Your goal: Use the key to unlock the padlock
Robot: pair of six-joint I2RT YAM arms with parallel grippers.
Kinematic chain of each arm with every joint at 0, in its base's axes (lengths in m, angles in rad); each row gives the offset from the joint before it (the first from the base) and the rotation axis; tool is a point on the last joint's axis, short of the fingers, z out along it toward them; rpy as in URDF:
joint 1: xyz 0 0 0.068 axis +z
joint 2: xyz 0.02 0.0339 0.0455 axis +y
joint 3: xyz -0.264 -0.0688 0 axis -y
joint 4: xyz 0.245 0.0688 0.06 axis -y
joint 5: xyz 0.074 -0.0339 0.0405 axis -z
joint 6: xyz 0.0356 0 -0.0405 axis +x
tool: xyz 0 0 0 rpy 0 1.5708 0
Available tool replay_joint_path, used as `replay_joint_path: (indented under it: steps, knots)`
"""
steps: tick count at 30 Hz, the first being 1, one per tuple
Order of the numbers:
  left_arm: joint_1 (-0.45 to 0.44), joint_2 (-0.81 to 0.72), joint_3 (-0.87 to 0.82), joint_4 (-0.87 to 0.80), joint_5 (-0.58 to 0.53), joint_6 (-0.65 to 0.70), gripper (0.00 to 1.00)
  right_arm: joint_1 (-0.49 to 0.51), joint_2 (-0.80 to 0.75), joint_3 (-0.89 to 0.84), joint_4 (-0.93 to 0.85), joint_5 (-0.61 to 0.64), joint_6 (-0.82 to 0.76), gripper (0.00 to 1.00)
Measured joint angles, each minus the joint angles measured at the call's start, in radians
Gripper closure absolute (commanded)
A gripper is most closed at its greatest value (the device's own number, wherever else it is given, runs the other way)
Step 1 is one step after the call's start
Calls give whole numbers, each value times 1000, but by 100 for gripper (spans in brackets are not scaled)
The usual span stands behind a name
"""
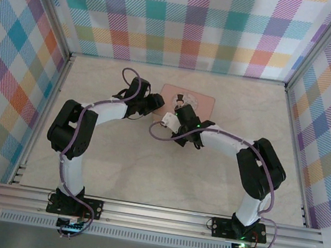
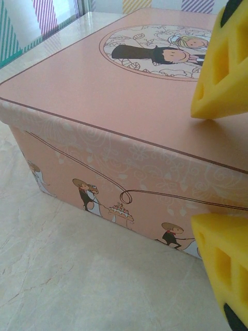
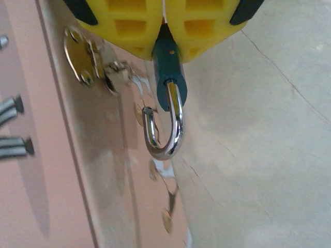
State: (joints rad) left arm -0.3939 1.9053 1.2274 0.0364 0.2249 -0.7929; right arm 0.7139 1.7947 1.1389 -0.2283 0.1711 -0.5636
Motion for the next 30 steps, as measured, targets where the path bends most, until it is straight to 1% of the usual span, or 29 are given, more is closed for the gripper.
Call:
replay_joint_path:
  steps: [7,11,18,22,30]
  knots:
    - [0,0,0,0,-2,0,49,21,-1,0,6,-20,5,100]
    - [10,-13,-22,9,-5,0,47,29,-30,-24,10,-43,33,100]
    - [61,-127,-136,4,-28,0,45,46,-127,-59,11,-111,108,100]
    - [81,-206,-198,-7,-48,1,45,67,-147,-69,8,-156,146,100]
    - [83,-348,-316,-35,-91,4,43,168,-142,-78,-1,-237,195,100]
